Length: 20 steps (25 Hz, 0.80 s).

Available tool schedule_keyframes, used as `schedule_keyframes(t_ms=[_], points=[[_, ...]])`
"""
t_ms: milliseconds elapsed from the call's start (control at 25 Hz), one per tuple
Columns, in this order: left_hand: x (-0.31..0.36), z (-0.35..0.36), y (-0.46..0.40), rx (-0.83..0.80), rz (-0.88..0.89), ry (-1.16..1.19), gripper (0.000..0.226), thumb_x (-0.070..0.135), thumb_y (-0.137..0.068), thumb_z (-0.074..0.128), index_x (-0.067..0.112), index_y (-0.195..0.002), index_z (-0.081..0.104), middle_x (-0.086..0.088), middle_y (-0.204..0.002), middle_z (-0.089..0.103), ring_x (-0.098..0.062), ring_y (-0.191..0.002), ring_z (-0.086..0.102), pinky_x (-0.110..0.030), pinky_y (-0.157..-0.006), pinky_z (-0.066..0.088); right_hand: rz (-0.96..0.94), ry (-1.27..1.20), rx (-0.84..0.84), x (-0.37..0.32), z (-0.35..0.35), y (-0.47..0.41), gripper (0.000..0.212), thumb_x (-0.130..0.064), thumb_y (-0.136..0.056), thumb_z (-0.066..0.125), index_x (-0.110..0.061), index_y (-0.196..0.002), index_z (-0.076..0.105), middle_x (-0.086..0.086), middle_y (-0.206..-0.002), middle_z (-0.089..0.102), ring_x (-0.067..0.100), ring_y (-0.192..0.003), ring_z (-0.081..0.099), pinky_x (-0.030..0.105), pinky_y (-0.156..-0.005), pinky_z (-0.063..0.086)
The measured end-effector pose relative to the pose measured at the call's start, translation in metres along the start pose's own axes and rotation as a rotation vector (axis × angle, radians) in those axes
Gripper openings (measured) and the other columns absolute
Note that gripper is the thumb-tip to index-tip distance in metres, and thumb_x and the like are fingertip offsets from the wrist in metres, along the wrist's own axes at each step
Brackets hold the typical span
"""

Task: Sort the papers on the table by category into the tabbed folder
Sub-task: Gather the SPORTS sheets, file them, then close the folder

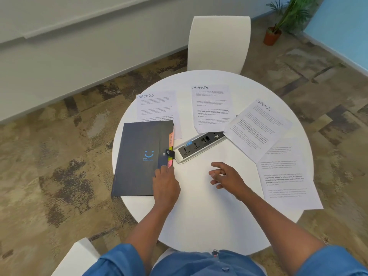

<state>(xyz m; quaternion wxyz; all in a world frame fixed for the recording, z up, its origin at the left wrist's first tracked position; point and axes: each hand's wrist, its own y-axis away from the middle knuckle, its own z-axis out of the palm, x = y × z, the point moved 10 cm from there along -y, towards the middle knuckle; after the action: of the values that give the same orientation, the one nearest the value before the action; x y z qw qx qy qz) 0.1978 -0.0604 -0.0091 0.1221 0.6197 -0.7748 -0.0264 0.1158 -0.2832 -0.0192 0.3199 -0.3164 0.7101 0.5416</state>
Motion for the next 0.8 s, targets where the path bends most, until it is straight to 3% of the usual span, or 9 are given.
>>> schedule_keyframes(t_ms=[240,480,640,800], points=[[0.056,0.022,0.016,-0.123,-0.086,0.305,0.043,0.010,-0.090,0.048,0.020,-0.131,0.051,-0.003,-0.125,0.052,-0.025,-0.111,0.054,-0.039,-0.079,0.050,-0.078,-0.053,0.193,0.001,-0.086,0.019,0.028,0.000,-0.091,0.048,-0.018,-0.102,0.068,0.007,-0.088,0.075,0.023,-0.064,0.069,0.035,-0.058,0.055],[0.151,0.054,0.027,-0.197,-0.012,0.517,0.043,0.017,-0.090,0.056,0.021,-0.133,0.053,0.001,-0.135,0.050,-0.021,-0.111,0.059,-0.032,-0.093,0.047,-0.089,-0.079,0.444,0.035,-0.205,0.036,0.018,-0.002,-0.090,0.056,-0.013,-0.095,0.069,0.009,-0.082,0.072,0.019,-0.066,0.067,0.029,-0.059,0.055],[0.213,0.069,0.026,-0.242,0.070,0.553,0.045,0.018,-0.090,0.058,0.019,-0.135,0.053,0.001,-0.138,0.050,-0.019,-0.119,0.057,-0.029,-0.099,0.044,-0.011,0.085,0.551,0.075,-0.267,0.038,0.020,-0.011,-0.092,0.061,-0.015,-0.111,0.064,0.004,-0.101,0.068,0.023,-0.093,0.065,0.028,-0.077,0.050],[0.266,0.087,0.021,-0.356,0.164,0.520,0.050,0.022,-0.089,0.060,0.019,-0.138,0.051,0.001,-0.142,0.050,-0.019,-0.121,0.057,-0.033,-0.104,0.044,0.180,0.261,0.618,0.118,-0.312,0.044,0.052,-0.011,-0.089,0.063,-0.012,-0.138,0.044,0.013,-0.135,0.051,0.032,-0.119,0.053,0.038,-0.093,0.046]])
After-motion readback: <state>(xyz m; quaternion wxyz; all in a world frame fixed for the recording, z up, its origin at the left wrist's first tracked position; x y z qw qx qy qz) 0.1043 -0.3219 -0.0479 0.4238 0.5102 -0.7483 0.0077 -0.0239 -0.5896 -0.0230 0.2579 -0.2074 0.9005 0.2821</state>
